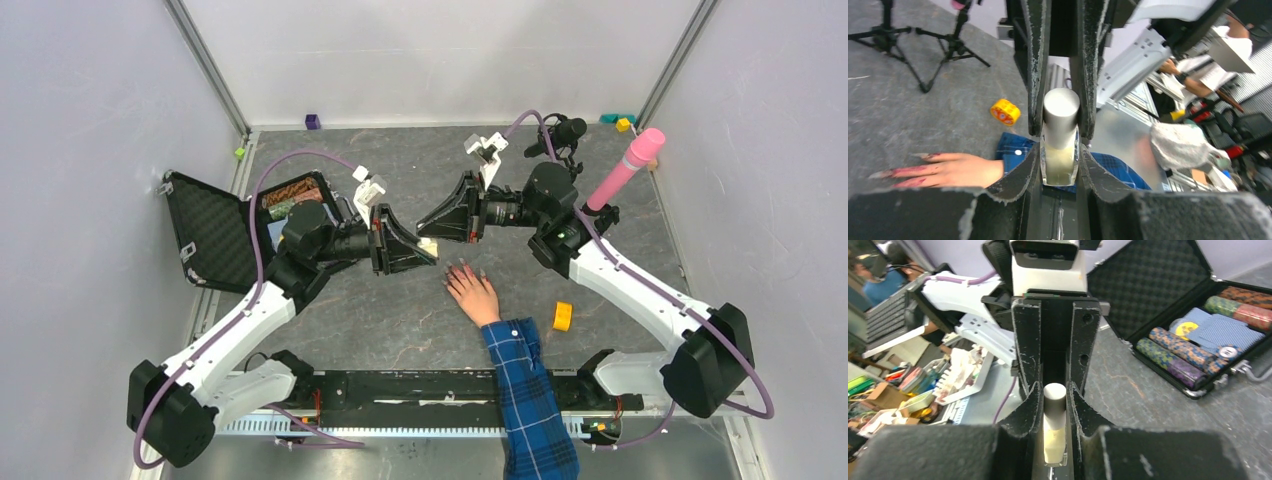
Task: Paint the nails
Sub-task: Screw the nail polish bottle, then place the nail polish bottle at the center of the board.
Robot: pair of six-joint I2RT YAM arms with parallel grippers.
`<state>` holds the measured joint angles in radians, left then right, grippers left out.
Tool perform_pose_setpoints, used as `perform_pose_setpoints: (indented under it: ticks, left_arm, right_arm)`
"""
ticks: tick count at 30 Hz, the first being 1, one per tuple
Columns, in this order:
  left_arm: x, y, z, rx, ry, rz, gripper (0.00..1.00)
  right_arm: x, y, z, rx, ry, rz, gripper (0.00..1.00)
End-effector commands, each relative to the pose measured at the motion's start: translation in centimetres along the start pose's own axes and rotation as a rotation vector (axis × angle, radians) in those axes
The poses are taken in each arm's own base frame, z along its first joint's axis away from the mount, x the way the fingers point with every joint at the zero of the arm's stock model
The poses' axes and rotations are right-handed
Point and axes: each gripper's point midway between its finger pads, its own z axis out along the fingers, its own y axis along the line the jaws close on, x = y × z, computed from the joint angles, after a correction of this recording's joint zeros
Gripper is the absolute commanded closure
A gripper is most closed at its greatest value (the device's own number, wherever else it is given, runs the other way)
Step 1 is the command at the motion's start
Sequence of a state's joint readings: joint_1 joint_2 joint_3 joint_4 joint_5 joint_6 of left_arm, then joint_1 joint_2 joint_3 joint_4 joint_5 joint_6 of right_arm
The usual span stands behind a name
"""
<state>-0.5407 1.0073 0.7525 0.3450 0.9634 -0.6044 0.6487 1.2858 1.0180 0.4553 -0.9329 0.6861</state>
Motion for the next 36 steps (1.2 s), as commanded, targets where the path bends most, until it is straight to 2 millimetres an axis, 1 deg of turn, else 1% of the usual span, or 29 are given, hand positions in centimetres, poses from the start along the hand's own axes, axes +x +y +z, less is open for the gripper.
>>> perform_pose_setpoints:
  ticks: [1,4,6,8,12,15,19,25,31,33,36]
  left_arm:
    - [-2.3,3.7,-1.1,-0.27,-0.113,0.069,0.98]
    - [-2.4,6.1,-2.5,-0.444,-0.128,0.071,0.98]
    - [-2.6,6.9,-3.2,-0.51,-0.144,0.073,0.98]
    - [-2.7,7.5,-3.8,-0.554,-0.162,0.073,0.98]
    - [-2.9,8.2,-4.6,-0.618,-0.188,0.072,0.98]
    - [-2.9,8.6,-5.0,-0.647,-0.201,0.066,0.98]
    - [-2.7,9.1,-5.2,-0.668,-0.205,0.058,0.98]
    - [-2.7,9.2,-5.3,-0.679,-0.205,0.061,0.98]
    - [-2.7,9.2,-5.4,-0.68,-0.205,0.062,0.98]
    - [-2.7,9.3,-5.4,-0.681,-0.203,0.061,0.98]
    - [-2.8,9.2,-5.3,-0.679,-0.204,0.062,0.98]
  right_arm:
    - [0.4,-1.0,-0.3,0.109,0.048,-0.061,1.0]
    - [0.9,-3.0,-0.5,0.24,0.075,-0.071,1.0]
    - [1.0,-3.8,-0.6,0.303,0.083,-0.082,1.0]
    - [1.4,-4.6,-0.5,0.369,0.088,-0.077,1.0]
    - [2.6,-5.6,0.5,0.489,0.107,-0.064,1.0]
    - [3.3,-7.1,1.1,0.629,0.107,-0.022,1.0]
    - [3.8,-7.7,2.7,0.748,0.107,-0.014,1.0]
    - [3.7,-8.0,3.8,0.857,0.162,-0.08,1.0]
    - [4.8,-7.7,4.7,0.869,0.208,-0.114,1.0]
    - [5.1,-7.8,4.7,0.871,0.215,-0.116,1.0]
    - [4.9,-7.9,4.4,0.885,0.202,-0.134,1.0]
